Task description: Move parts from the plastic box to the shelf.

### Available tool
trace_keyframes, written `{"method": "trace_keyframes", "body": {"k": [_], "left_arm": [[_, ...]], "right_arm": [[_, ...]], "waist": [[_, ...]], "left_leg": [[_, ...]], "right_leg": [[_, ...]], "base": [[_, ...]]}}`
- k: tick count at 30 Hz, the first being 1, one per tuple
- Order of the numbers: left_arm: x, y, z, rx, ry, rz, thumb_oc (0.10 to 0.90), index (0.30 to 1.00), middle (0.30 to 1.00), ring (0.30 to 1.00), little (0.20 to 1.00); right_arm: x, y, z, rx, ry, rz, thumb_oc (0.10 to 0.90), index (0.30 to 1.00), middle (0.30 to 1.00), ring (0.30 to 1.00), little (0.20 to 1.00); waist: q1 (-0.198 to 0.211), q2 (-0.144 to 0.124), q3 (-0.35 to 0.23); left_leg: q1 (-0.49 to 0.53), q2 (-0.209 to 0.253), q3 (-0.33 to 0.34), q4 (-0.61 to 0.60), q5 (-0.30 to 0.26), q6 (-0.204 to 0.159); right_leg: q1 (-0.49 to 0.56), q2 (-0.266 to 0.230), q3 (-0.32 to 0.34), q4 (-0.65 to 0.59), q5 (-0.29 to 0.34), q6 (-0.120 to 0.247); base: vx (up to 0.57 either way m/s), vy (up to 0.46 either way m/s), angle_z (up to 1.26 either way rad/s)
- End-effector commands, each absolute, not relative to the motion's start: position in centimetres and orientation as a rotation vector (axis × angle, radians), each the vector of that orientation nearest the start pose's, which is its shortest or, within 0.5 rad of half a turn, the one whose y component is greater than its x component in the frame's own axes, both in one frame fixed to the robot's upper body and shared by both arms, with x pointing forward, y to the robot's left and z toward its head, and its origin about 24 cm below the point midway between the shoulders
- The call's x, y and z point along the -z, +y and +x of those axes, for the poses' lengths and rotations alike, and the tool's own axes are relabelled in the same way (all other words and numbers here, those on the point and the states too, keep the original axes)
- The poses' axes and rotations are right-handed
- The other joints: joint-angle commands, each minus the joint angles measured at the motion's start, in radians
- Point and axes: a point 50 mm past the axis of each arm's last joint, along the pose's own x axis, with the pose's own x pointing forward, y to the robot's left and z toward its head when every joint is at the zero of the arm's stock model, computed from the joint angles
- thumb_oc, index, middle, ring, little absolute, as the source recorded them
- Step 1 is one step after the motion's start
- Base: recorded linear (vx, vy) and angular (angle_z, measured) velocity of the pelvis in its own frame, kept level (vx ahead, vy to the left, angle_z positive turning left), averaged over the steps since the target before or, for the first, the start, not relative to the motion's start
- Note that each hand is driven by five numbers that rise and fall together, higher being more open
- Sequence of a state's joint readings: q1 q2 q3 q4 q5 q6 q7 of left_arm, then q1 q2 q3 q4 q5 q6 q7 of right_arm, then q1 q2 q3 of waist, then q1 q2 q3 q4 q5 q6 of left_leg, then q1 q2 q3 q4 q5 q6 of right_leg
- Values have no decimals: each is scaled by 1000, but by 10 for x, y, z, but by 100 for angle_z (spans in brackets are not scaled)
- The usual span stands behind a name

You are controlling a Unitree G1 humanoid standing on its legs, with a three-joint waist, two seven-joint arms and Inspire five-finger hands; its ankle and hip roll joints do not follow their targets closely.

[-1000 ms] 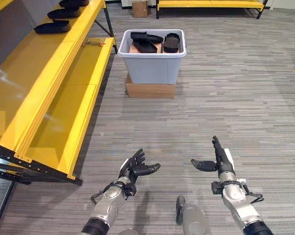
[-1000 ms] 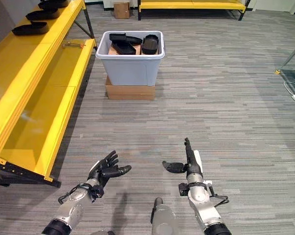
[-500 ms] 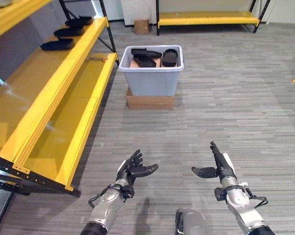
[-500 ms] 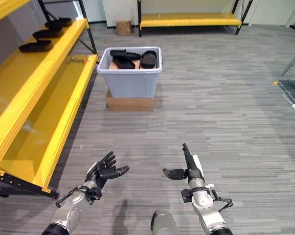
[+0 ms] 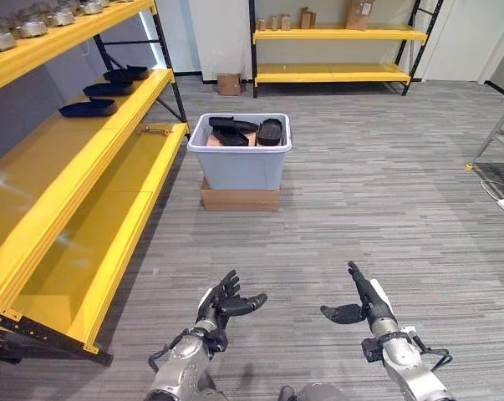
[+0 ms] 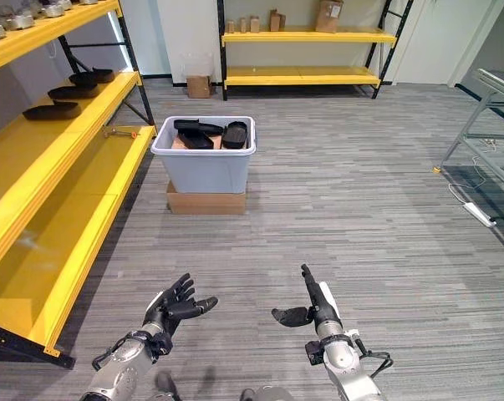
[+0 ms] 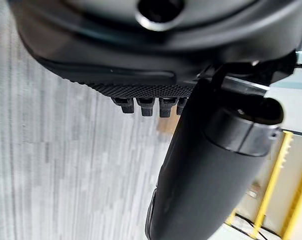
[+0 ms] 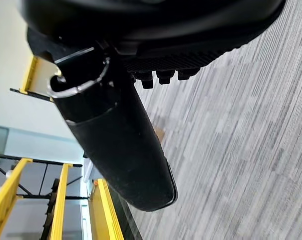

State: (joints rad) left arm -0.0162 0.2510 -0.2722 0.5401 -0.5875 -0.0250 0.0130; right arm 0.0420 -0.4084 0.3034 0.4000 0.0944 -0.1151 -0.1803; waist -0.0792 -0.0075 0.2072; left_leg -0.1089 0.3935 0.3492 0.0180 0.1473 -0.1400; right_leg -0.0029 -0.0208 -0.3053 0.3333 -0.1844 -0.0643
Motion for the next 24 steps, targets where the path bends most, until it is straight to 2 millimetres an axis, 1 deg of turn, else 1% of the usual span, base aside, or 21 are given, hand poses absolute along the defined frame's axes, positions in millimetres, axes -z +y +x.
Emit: {"method": "trace_keyframes", "body": {"k": [1, 3, 4, 5, 6, 7, 8, 9, 10, 11, 12, 13, 14, 15, 16, 19, 20, 21, 23, 24], "left_arm": [[26, 186, 244, -70, 224, -255, 900, 1000, 1000, 1000, 1000], [23, 192, 244, -68, 203, -204, 900, 1000, 1000, 1000, 1000], [17, 191, 247, -29, 185, -168, 900, 1000, 1000, 1000, 1000], [15, 190, 249, -18, 178, -157, 900, 1000, 1000, 1000, 1000], [13, 187, 250, -5, 174, -151, 900, 1000, 1000, 1000, 1000], [11, 184, 251, 25, 173, -142, 900, 1000, 1000, 1000, 1000], [11, 181, 252, 48, 178, -126, 900, 1000, 1000, 1000, 1000], [10, 180, 252, 52, 177, -123, 900, 1000, 1000, 1000, 1000], [11, 175, 252, 94, 187, -94, 900, 1000, 1000, 1000, 1000], [10, 172, 252, 117, 187, -70, 900, 1000, 1000, 1000, 1000], [10, 172, 251, 120, 187, -67, 900, 1000, 1000, 1000, 1000], [10, 170, 251, 144, 194, -47, 900, 1000, 1000, 1000, 1000], [10, 170, 251, 144, 194, -46, 900, 1000, 1000, 1000, 1000], [11, 169, 251, 178, 208, -30, 900, 1000, 1000, 1000, 1000], [11, 166, 251, 200, 206, -10, 900, 1000, 1000, 1000, 1000], [11, 165, 250, 195, 210, -22, 900, 1000, 1000, 1000, 1000], [10, 165, 251, 189, 207, -34, 900, 1000, 1000, 1000, 1000], [9, 166, 252, 188, 204, -37, 900, 1000, 1000, 1000, 1000], [6, 166, 255, 190, 196, -50, 900, 1000, 1000, 1000, 1000], [3, 166, 258, 190, 187, -53, 900, 1000, 1000, 1000, 1000]], "right_arm": [[-5, -200, 243, -70, 68, -402, 900, 1000, 1000, 1000, 1000], [-3, -200, 241, -67, 88, -386, 900, 1000, 1000, 1000, 1000], [2, -200, 239, -50, 124, -348, 900, 1000, 1000, 1000, 1000], [4, -199, 238, -46, 133, -332, 900, 1000, 1000, 1000, 1000], [5, -198, 237, -45, 138, -317, 900, 1000, 1000, 1000, 1000], [7, -195, 237, -47, 136, -300, 900, 1000, 1000, 1000, 1000], [8, -193, 236, -46, 132, -291, 900, 1000, 1000, 1000, 1000], [8, -193, 236, -45, 131, -289, 900, 1000, 1000, 1000, 1000], [8, -189, 239, -22, 127, -266, 900, 1000, 1000, 1000, 1000], [6, -187, 241, -3, 119, -245, 900, 1000, 1000, 1000, 1000], [6, -186, 242, 1, 118, -242, 900, 1000, 1000, 1000, 1000], [3, -184, 245, 44, 104, -228, 900, 1000, 1000, 1000, 1000], [3, -184, 245, 44, 104, -228, 900, 1000, 1000, 1000, 1000], [1, -183, 248, 92, 93, -217, 900, 1000, 1000, 1000, 1000], [-1, -183, 250, 147, 82, -214, 900, 1000, 1000, 1000, 1000], [-3, -184, 252, 189, 77, -219, 900, 1000, 1000, 1000, 1000], [-4, -184, 254, 197, 76, -228, 900, 1000, 1000, 1000, 1000], [-4, -184, 255, 195, 74, -232, 900, 1000, 1000, 1000, 1000], [-6, -184, 256, 196, 59, -251, 900, 1000, 1000, 1000, 1000], [-8, -187, 257, 198, 48, -268, 900, 1000, 1000, 1000, 1000]], "waist": [[19, 30, 37], [22, 34, 40], [26, 33, 39], [30, 32, 39], [35, 29, 39], [42, 24, 38], [48, 20, 36], [51, 23, 34], [64, 13, 31], [76, 7, 27], [78, 6, 25], [91, -4, 16], [91, -4, 16], [103, -12, 5], [104, -25, 0], [100, -17, 0], [89, -14, 5], [86, -13, 7], [70, -4, 16], [60, 11, 23]], "left_leg": [[10, -3, 1, 70, 29, 1], [15, -16, -6, 92, 7, 6], [16, -40, -8, 119, -18, 17], [13, -55, -17, 129, -30, 23], [14, -72, -28, 133, -42, 30], [13, -102, -43, 144, -62, 45], [13, -124, -51, 149, -76, 56], [11, -125, -53, 149, -78, 58], [12, -168, -62, 158, -104, 80], [8, -195, -66, 163, -121, 98], [8, -200, -64, 163, -125, 102], [10, -231, -53, 163, -147, 128], [11, -232, -52, 162, -147, 128], [23, -265, -34, 149, -167, 160], [48, -306, -21, 147, -207, 186], [83, -328, -1, 123, -229, 212], [101, -332, 12, 120, -240, 214], [106, -332, 15, 119, -242, 212], [130, -326, 18, 116, -246, 198], [144, -307, 30, 109, -233, 192]], "right_leg": [[88, -92, 68, 86, -134, 96], [83, -99, 66, 131, -160, 99], [82, -108, 58, 167, -180, 104], [87, -111, 59, 175, -187, 107], [93, -114, 61, 177, -190, 112], [102, -120, 67, 184, -194, 119], [107, -125, 70, 188, -193, 123], [106, -121, 71, 186, -189, 122], [122, -136, 73, 206, -194, 133], [130, -144, 72, 218, -183, 142], [131, -146, 71, 224, -179, 145], [144, -159, 61, 255, -142, 164], [144, -160, 62, 256, -142, 164], [140, -179, 50, 324, -80, 195], [107, -215, 46, 439, -32, 225], [31, -227, 41, 542, 8, 231], [4, -203, 32, 506, -6, 225], [-2, -193, 28, 478, -12, 222], [-28, -167, 8, 348, -23, 203], [-52, -155, -12, 243, 2, 175]], "base": [[319, 262, -12], [357, 270, -16], [425, 292, -26], [406, 261, -22], [341, 205, -6], [356, 216, 3], [297, 190, 12], [312, 196, 21], [321, 213, 21], [303, 201, 16], [274, 196, 8], [165, 119, 11], [267, 204, 20], [238, 203, 13], [270, 239, 5], [134, 119, -23], [146, 29, -20], [163, -29, -22], [132, -85, -30], [118, -129, -23]]}}
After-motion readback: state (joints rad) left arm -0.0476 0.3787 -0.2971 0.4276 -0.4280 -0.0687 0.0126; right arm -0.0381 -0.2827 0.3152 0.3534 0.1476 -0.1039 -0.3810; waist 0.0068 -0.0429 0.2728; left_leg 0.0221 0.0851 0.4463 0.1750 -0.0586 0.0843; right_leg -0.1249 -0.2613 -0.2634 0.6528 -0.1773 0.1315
